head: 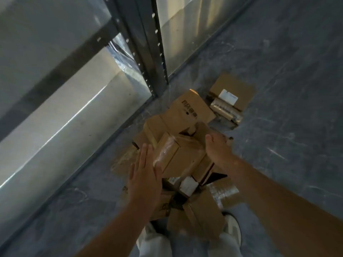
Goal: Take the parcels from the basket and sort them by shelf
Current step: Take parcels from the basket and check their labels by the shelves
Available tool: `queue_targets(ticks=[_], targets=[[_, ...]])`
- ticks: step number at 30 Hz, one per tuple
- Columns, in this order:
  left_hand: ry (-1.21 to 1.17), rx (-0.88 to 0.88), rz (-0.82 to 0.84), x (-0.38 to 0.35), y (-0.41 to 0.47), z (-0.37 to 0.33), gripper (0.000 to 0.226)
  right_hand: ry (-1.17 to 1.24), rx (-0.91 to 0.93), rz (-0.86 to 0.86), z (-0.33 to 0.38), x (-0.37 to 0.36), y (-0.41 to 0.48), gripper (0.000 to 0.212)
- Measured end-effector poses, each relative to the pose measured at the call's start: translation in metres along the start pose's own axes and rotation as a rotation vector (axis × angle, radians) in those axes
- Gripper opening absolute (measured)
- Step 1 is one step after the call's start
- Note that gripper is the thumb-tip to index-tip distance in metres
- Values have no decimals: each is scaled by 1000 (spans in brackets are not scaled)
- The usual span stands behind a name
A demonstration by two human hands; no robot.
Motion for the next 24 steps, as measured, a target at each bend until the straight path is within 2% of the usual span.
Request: queue_targets(ticks=[3, 5, 9, 12, 14, 19, 24], targets=[[-25, -43, 70, -31, 7, 3, 52, 47, -102, 54, -13, -24, 20, 45], [-168, -28, 114, -50, 8, 2, 52, 83, -150, 73, -17, -35, 29, 56], [-461, 95, 89, -62, 7, 6, 56, 247, -324, 63, -22, -40, 39, 64], [-585, 191, 46, -49, 6, 6, 59, 549, -476, 157, -19, -43, 24, 57], [-626, 211, 11, -28, 4, 2, 57, 630, -527, 181, -16, -34, 6, 45], [-629, 154, -65, 49, -17, -31, 56, 725, -460, 140, 19, 12, -41, 13], [-683, 140, -234, 144, -53, -92, 43, 606, -243, 33, 98, 100, -111, 22]])
Point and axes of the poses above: each hand's wrist, its own y-axis towards the middle knuckle, its own x-axis out of the back of the hand, z = x × y, the point moved 9 cm from there along y, towards the middle knuckle, and after that the axes turned 10 degrees about -y, right-handed, at the moved point
